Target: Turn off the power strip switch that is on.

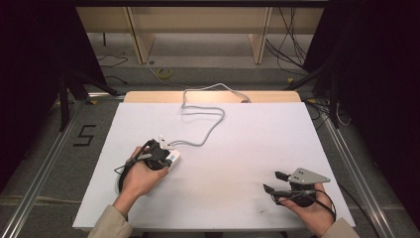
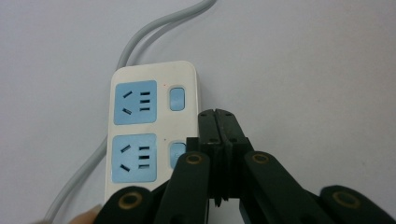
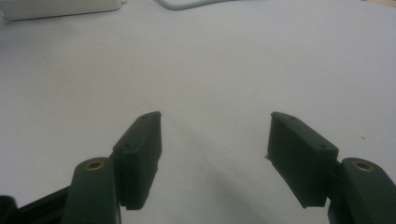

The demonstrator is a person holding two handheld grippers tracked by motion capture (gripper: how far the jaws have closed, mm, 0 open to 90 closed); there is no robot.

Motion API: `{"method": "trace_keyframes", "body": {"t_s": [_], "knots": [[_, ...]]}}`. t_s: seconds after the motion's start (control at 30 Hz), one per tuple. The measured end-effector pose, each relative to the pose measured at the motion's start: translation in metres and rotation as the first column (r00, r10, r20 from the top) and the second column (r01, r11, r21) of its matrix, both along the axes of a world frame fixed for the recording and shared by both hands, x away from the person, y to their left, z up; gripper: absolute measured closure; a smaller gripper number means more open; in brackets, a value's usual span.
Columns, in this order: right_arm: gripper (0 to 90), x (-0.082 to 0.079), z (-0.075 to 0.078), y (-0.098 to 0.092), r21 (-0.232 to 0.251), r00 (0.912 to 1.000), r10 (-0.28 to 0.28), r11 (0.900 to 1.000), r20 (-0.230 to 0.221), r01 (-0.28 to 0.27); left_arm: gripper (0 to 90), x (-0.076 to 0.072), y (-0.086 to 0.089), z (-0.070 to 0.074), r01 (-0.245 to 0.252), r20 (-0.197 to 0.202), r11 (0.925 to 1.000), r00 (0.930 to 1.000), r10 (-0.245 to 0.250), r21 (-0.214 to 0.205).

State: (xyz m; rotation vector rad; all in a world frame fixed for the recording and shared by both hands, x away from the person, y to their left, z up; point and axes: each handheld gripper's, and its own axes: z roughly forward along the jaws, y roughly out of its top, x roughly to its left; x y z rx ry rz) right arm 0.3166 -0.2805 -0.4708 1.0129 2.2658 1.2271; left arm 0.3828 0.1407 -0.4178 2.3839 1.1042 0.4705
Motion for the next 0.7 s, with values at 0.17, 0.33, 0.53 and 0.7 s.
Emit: {"method": "trace_keyframes", "body": {"t_s": [0.17,0.33,0.53,0.7], "knots": [[36.0,0.000,0.000,0.000,-0.001,1.0000,0.000,1.0000,0.000,0.000,89.9,0.003,0.000,0.001,-0.006,0.000,1.0000,1.0000,0.006,0.001],[36.1,0.000,0.000,0.000,-0.001,1.0000,0.000,1.0000,0.001,0.000,89.9,0.005,-0.001,0.002,-0.007,0.002,1.0000,1.0000,0.007,0.003],[36.0,0.000,0.000,0.000,-0.001,1.0000,-0.002,1.0000,-0.002,0.002,89.9,0.009,-0.004,0.003,-0.006,0.006,0.9999,1.0000,0.006,0.011],[36.1,0.000,0.000,0.000,-0.001,1.0000,0.000,1.0000,0.002,0.000,89.9,0.012,-0.006,0.005,-0.007,0.004,0.9999,1.0000,0.007,0.010]]}}
